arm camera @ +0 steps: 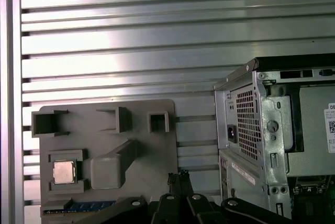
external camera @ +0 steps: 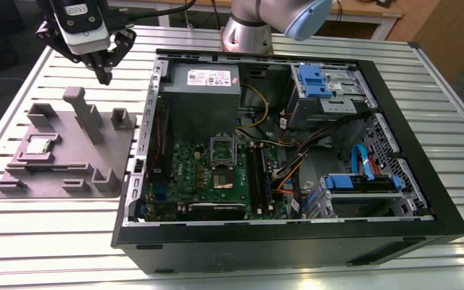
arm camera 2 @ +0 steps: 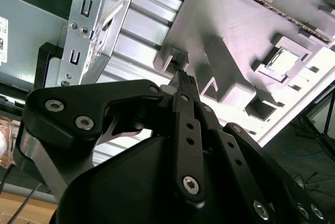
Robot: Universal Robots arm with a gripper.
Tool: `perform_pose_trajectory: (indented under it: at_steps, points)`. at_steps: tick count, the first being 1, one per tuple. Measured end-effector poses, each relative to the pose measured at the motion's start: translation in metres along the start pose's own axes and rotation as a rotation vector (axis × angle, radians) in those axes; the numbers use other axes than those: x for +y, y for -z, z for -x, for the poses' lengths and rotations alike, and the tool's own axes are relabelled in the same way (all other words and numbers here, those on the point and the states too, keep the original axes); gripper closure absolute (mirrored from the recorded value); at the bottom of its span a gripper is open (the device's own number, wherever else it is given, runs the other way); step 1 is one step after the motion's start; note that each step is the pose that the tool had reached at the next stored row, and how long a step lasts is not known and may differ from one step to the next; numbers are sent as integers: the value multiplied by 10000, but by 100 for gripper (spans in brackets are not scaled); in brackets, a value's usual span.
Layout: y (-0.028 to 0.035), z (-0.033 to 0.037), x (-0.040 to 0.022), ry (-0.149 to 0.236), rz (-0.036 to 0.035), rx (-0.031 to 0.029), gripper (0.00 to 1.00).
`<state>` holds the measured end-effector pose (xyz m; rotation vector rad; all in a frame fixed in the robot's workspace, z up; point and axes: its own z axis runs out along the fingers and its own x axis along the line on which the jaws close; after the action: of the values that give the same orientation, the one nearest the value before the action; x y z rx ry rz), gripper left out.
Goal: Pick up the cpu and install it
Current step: 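Reach for the cpu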
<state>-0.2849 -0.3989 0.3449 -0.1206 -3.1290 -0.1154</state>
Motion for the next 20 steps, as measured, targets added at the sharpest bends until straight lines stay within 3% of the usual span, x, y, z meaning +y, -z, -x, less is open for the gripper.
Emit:
perform_pose_trajectory:
  at_steps: [20]
  points:
    - [-15,-81,-7,0,0,4,90]
